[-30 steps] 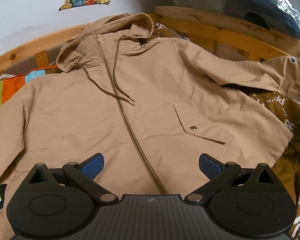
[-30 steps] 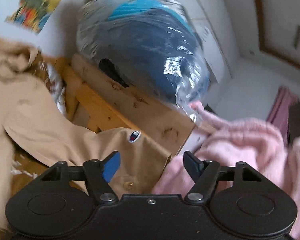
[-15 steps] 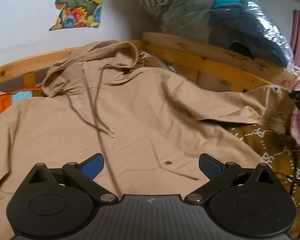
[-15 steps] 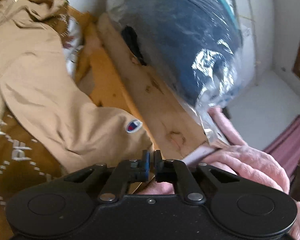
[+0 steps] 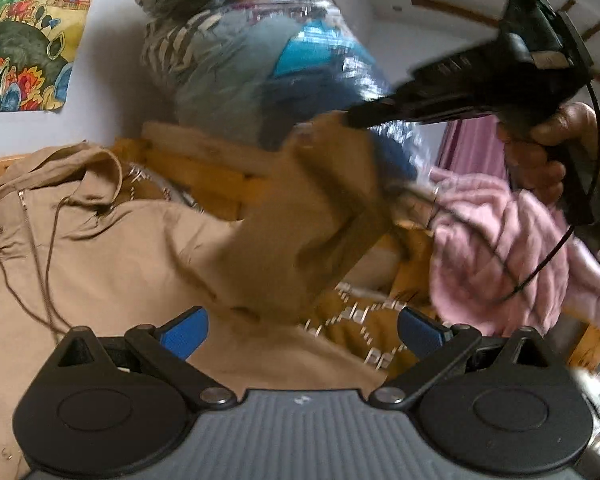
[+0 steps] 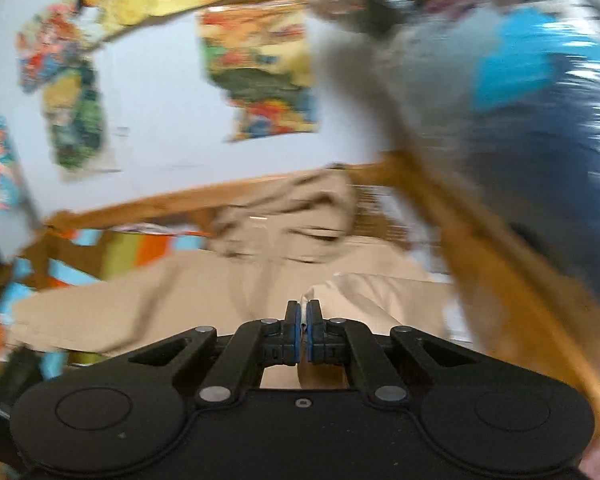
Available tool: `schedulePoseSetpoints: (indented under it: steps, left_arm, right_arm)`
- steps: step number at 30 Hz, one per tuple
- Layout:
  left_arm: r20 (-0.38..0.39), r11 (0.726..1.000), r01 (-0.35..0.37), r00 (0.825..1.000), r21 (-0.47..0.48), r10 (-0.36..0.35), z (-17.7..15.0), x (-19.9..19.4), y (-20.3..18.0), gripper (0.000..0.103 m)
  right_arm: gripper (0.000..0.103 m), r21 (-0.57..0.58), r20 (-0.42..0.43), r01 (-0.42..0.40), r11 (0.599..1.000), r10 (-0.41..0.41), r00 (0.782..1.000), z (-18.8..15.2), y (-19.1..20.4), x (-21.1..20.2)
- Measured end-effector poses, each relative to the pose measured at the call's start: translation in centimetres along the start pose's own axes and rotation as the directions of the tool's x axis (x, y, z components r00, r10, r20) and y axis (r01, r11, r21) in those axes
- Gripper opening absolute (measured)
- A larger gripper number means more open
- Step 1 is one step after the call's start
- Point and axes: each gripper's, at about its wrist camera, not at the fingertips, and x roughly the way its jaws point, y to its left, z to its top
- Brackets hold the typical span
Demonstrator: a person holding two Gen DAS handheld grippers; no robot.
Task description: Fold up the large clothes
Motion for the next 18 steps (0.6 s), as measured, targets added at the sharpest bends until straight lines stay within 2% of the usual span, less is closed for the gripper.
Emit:
schedulePoseSetpoints:
  steps: [6,10,11,12,13,14,15,16,18]
  left_arm:
    - [0.066,0.993,-0.084,0.994,-0.078,0.090,1.5,-0.7,2.8,0.102]
    - [0.058,0.984,-0.082,0.994,-0.158,0.092,1.8,-1.4,4.9,0.100]
    - [0.058,0.981,-0.085,0.994,-0.176,0.097,1.8,-1.6,5.3,0.092]
    - [0.024,0.973,-0.110,0.993,-0.204,0.117,1.7,-1.8,5.6,0.079]
    - [0.003,0.967,-0.136,0.990,-0.215,0.139,1.6,-1.8,6.1,0.071]
    - [-0.021,0.959,-0.170,0.985,-0.226,0.170,1.5,-1.9,6.7,0.051]
    - [-0.045,0.948,-0.209,0.978,-0.242,0.204,1.4,-2.0,7.2,0.022]
    - [-0.067,0.934,-0.245,0.969,-0.260,0.236,1.3,-2.0,7.7,0.008]
    - [-0.084,0.900,-0.306,0.952,-0.311,0.295,1.2,-2.4,9.1,0.007]
  right_arm:
    - [0.001,-0.062,-0.053,-0.168,0.984,0.165,0.985,0.2,6.8,4.1]
    - [0.001,-0.085,-0.076,-0.236,0.968,0.229,0.970,-0.6,9.3,5.8]
    - [0.001,-0.088,-0.079,-0.247,0.965,0.240,0.967,-0.7,9.7,6.3]
    - [0.001,-0.093,-0.079,-0.254,0.963,0.248,0.966,-0.8,9.9,6.8]
    - [0.001,-0.100,-0.078,-0.260,0.960,0.253,0.964,-0.9,10.3,7.1]
    - [0.002,-0.110,-0.076,-0.264,0.958,0.256,0.964,-1.1,10.5,7.3]
    - [0.002,-0.121,-0.076,-0.271,0.955,0.263,0.962,-1.3,10.6,7.5]
    - [0.005,-0.125,-0.076,-0.275,0.953,0.267,0.961,-1.6,10.8,7.7]
    - [0.018,-0.125,-0.052,-0.260,0.957,0.255,0.965,-2.2,10.6,8.2]
